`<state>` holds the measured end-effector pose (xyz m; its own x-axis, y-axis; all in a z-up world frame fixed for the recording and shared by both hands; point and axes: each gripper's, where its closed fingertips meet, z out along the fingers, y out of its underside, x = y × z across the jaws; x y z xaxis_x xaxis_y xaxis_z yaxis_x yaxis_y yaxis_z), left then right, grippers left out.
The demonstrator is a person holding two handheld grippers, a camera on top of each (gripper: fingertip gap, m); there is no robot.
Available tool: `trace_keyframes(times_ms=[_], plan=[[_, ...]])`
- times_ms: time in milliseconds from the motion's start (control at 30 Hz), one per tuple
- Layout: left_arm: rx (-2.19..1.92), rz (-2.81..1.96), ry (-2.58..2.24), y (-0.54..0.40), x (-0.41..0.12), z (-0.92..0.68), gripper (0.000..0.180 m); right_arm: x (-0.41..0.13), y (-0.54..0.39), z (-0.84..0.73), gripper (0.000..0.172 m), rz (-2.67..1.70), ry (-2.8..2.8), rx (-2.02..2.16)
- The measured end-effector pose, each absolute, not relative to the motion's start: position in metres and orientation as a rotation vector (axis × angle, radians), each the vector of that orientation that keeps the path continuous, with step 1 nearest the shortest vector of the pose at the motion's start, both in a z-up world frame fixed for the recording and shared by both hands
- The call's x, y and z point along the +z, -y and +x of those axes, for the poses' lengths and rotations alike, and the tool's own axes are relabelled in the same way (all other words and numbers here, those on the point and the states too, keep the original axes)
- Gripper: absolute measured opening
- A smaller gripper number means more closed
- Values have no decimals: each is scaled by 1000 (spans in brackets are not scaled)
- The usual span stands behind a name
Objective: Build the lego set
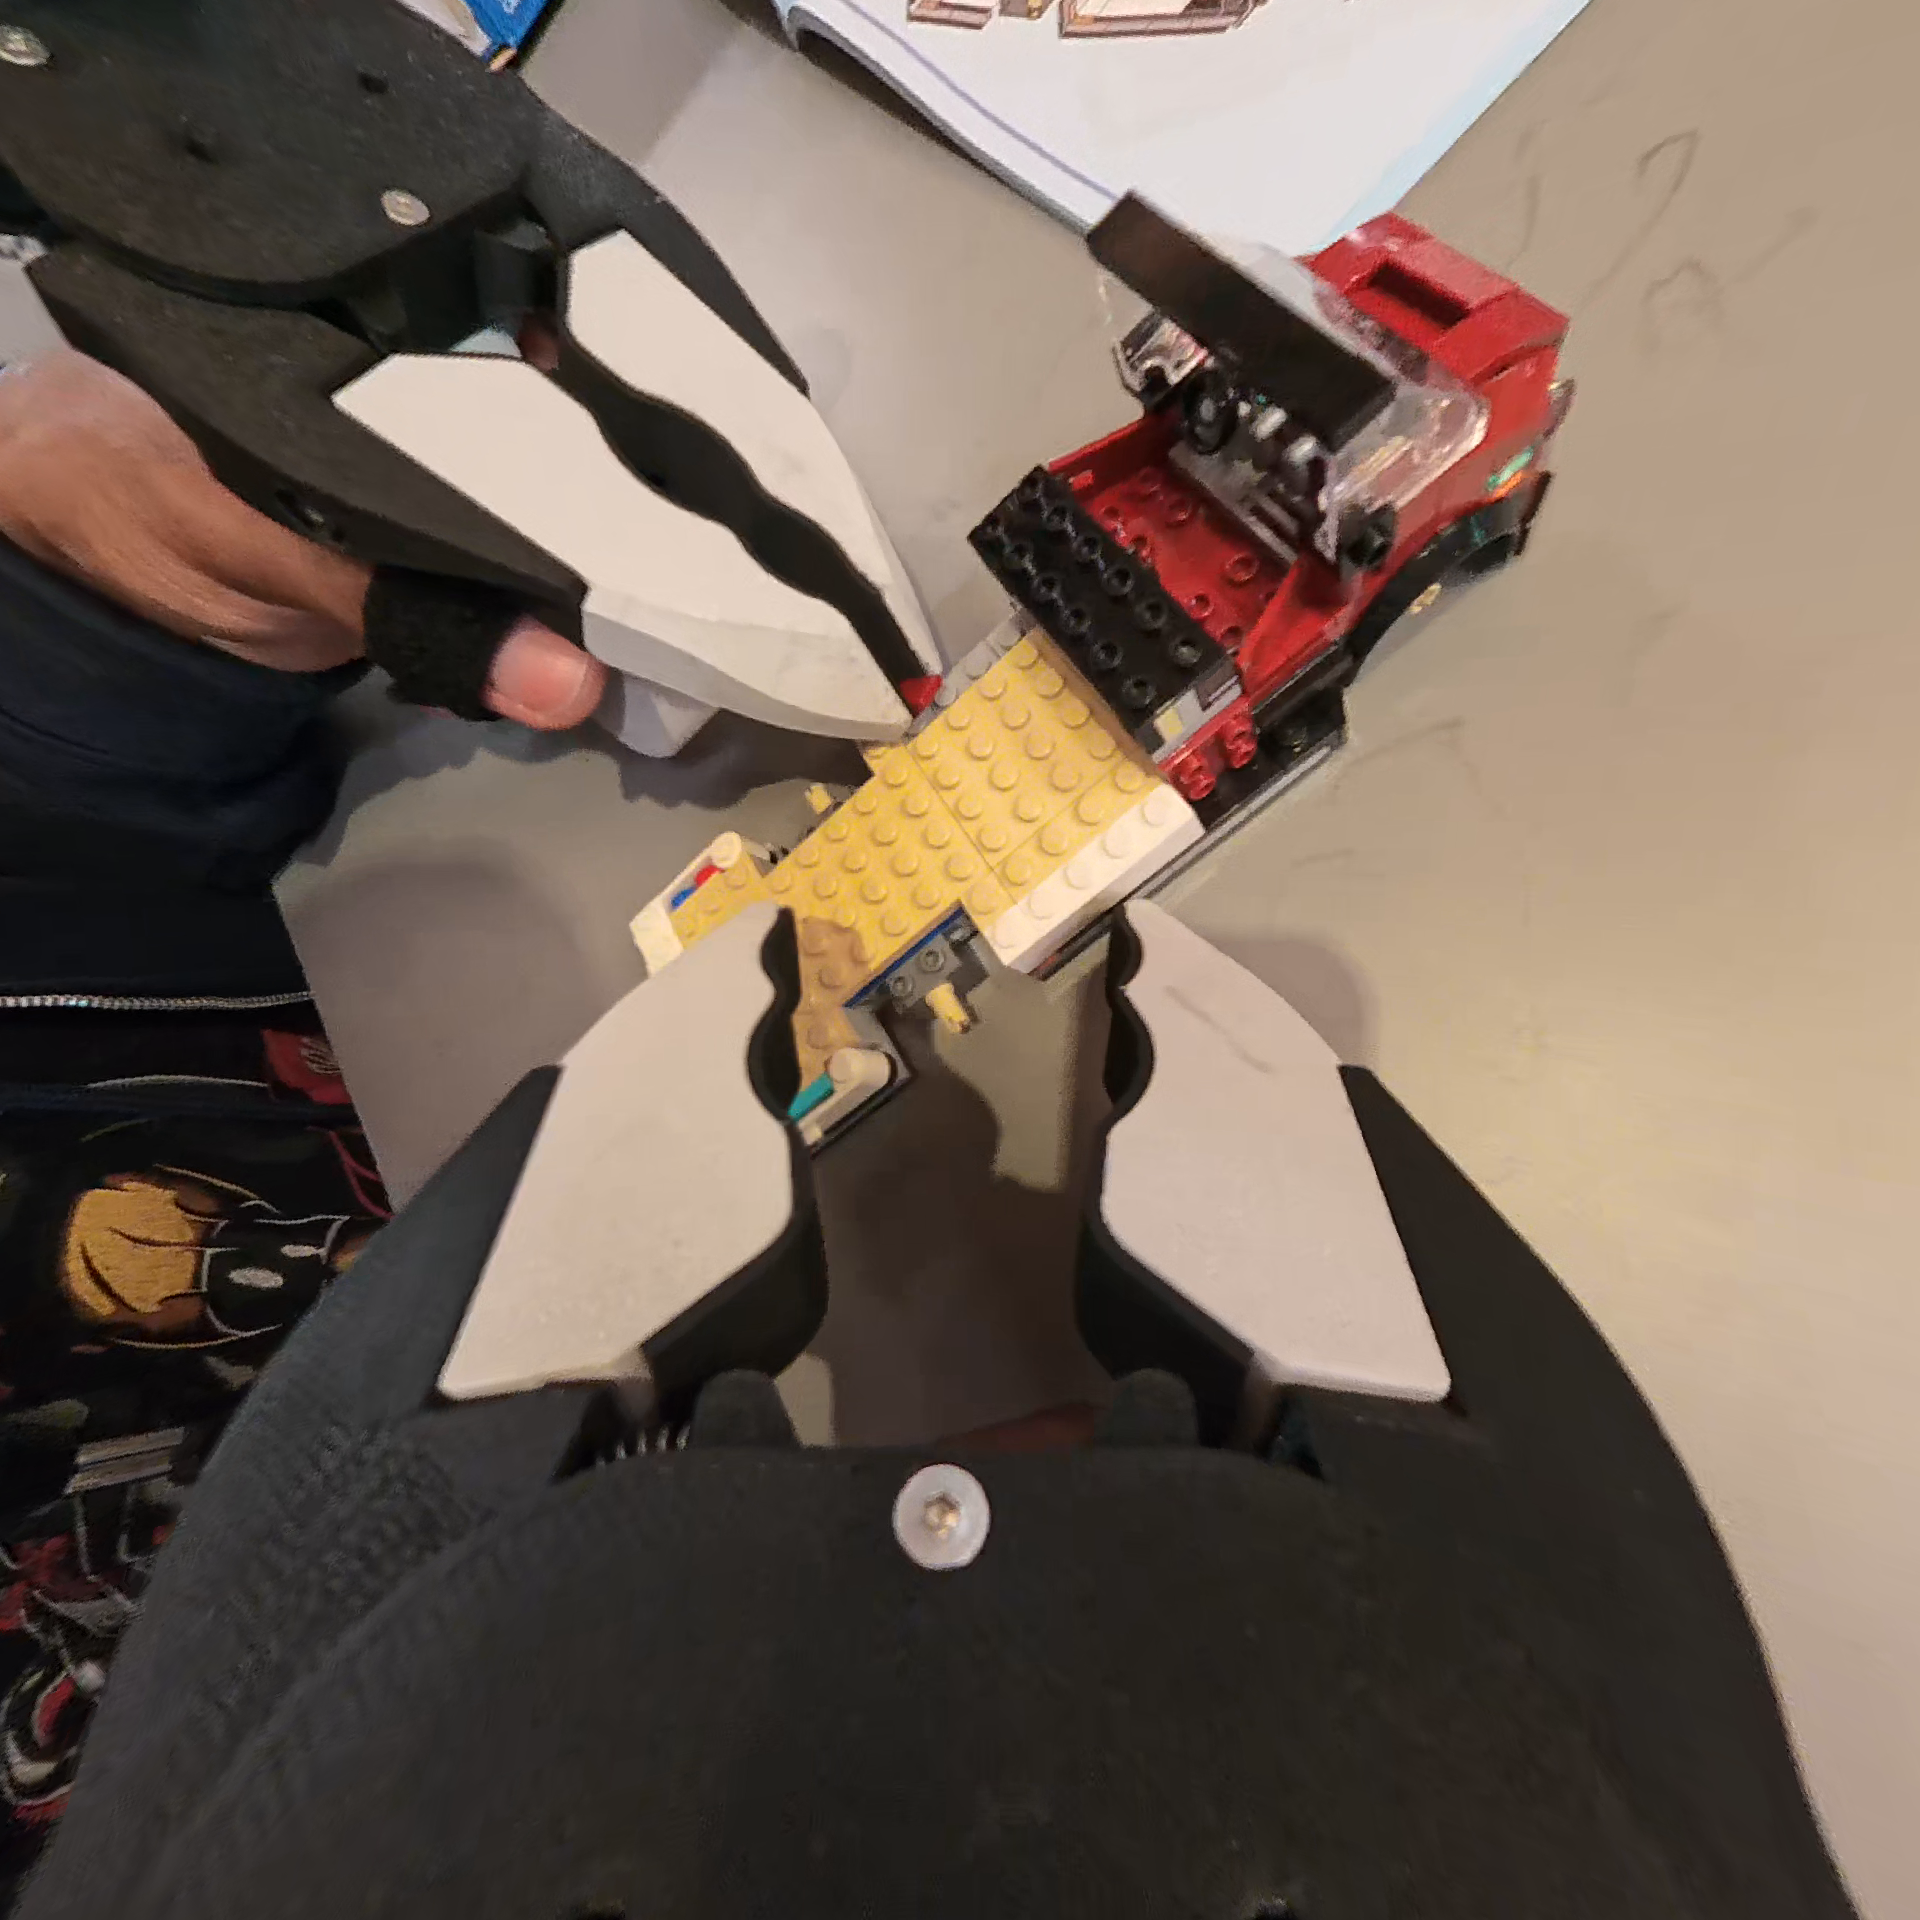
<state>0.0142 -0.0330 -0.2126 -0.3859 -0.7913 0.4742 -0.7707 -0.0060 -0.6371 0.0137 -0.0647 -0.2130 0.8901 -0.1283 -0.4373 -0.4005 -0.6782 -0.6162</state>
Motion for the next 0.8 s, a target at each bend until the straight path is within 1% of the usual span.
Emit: trace_keyframes(times_ms=[233, 333, 433, 500, 633, 800], plan=[[-1359, -1720, -2173, 27, -211, 15, 8, -215, 72, 38, 56, -2346, -415, 238], [-1361, -1715, -2141, 19, -207, 20, 7, -213, 74, 44, 57, -2341, -396, 243], [-1417, -1746, -2119, 13, -202, 24, 7, -212, 76, 45, 61, -2361, -207, 201], [-1489, -1776, -2104, 11, -199, 25, 7, -213, 77, 46, 67, -2380, -43, 127], [-1558, -1804, -2104, 11, -201, 25, 7, -219, 79, 51, 67, -2406, 255, -39], [-1569, -1816, -2121, 13, -206, 25, 7, -217, 71, 46, 60, -2353, 373, 26]])
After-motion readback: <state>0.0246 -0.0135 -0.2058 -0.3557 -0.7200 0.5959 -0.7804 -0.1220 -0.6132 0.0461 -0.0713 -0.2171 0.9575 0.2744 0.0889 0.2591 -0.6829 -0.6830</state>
